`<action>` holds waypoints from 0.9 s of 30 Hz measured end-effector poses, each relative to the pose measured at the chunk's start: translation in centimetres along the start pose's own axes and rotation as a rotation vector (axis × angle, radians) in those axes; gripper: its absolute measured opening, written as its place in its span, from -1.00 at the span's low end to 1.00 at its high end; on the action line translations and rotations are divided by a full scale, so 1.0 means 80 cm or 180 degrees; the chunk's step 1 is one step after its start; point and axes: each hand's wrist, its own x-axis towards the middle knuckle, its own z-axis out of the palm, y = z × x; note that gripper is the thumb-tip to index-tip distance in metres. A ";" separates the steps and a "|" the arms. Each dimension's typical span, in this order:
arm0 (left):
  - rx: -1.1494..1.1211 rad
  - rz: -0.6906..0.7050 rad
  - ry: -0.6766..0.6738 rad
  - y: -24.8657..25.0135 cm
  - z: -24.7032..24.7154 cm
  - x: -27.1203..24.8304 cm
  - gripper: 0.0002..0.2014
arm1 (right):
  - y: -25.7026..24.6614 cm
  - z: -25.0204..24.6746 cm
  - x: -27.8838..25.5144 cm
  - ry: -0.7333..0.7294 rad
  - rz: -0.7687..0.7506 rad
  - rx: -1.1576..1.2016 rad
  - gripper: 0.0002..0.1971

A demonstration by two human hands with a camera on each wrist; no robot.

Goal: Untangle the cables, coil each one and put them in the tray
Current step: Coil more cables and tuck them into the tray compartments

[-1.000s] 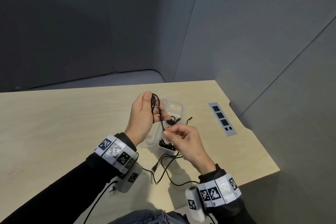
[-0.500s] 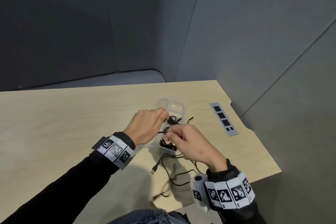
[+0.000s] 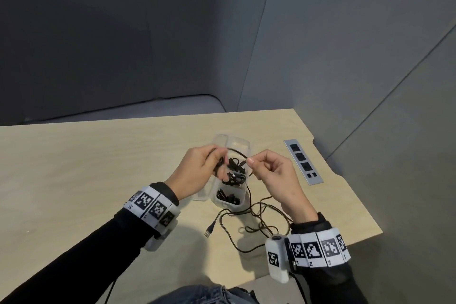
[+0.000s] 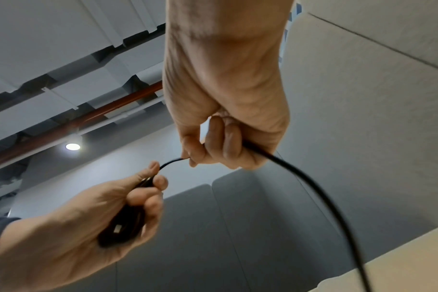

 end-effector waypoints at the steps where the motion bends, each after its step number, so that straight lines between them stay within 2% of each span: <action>1: -0.0323 -0.0121 0.0200 0.002 0.001 0.002 -0.69 | -0.001 0.002 0.000 0.0015 -0.0022 0.0008 -0.86; 3: -0.0801 -0.0299 0.0545 0.009 0.002 0.008 -0.69 | -0.004 0.008 -0.001 -0.0028 -0.0062 0.0092 -0.85; 7: -0.1619 -0.0342 0.0985 0.030 0.004 0.014 -0.67 | -0.004 0.036 -0.005 -0.0322 -0.0057 0.0182 -0.84; 11: -0.2081 -0.0271 0.1304 0.043 0.003 0.014 -0.68 | 0.013 0.061 -0.008 -0.0688 0.0007 -0.0056 -0.80; 14: -0.2150 -0.0277 0.1553 0.044 -0.005 0.019 -0.68 | 0.021 0.066 -0.012 -0.0936 0.0058 -0.0268 -0.79; 16: -0.1859 -0.0209 0.1677 0.042 -0.016 0.024 -0.68 | 0.022 0.064 -0.016 -0.1017 -0.0045 -0.0566 -0.81; 18: -0.1226 -0.0040 0.1687 0.036 -0.029 0.027 -0.69 | 0.019 0.054 -0.017 -0.1009 -0.0099 -0.0739 -0.83; 20: -0.0043 0.0210 0.1509 0.026 -0.040 0.027 -0.71 | 0.009 0.041 -0.015 -0.0999 -0.0180 -0.0729 -0.84; 23: 0.1893 0.0458 0.0822 0.014 -0.041 0.022 -0.66 | -0.013 0.030 -0.012 -0.0888 -0.0495 -0.0813 -0.79; 25: 0.2252 0.0578 0.0451 0.013 -0.033 0.021 -0.54 | -0.023 0.027 -0.007 -0.0720 -0.0715 -0.1018 -0.77; 27: 0.2024 0.0688 0.0212 0.010 -0.028 0.020 -0.47 | -0.027 0.024 0.002 -0.0458 -0.0862 -0.1235 -0.80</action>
